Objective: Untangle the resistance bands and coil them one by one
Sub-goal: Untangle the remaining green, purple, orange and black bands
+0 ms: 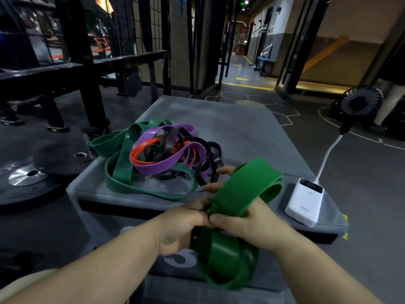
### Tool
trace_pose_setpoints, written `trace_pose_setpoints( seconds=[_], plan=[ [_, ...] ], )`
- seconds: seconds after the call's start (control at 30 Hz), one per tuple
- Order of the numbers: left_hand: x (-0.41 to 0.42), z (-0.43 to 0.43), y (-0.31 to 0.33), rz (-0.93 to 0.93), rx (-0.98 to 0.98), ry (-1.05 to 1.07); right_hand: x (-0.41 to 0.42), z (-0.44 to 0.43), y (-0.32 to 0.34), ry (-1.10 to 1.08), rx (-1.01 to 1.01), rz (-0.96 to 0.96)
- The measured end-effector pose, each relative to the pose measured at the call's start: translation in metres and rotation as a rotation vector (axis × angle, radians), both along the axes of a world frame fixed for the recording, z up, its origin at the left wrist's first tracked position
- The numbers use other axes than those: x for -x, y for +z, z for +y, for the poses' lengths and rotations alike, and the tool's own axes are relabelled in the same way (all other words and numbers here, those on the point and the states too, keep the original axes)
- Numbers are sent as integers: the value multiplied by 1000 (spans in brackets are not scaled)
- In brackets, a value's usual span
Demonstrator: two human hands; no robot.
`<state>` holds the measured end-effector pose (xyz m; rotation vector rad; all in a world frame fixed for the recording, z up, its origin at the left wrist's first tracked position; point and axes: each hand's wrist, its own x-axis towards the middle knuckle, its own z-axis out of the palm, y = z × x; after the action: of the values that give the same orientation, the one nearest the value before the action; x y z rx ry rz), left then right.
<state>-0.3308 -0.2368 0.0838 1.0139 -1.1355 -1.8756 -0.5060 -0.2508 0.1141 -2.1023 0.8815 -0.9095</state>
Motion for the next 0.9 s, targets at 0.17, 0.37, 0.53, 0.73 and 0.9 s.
trace_pose_setpoints(
  seconds=[0.17,0.37,0.53,0.73,0.9],
  plan=[
    [-3,3,7,35,0,-22,0,-1,0,-62,4,147],
    [-4,1,11,206,-61,17,7,3,9,-278,-254,27],
    [0,1,9,146,-72,9,0,2,8,-503,-310,10],
    [2,3,14,-30,8,-100,-1,2,23,-635,-437,243],
    [4,3,12,-137,49,-73,2,0,29,-693,-491,186]
  ],
)
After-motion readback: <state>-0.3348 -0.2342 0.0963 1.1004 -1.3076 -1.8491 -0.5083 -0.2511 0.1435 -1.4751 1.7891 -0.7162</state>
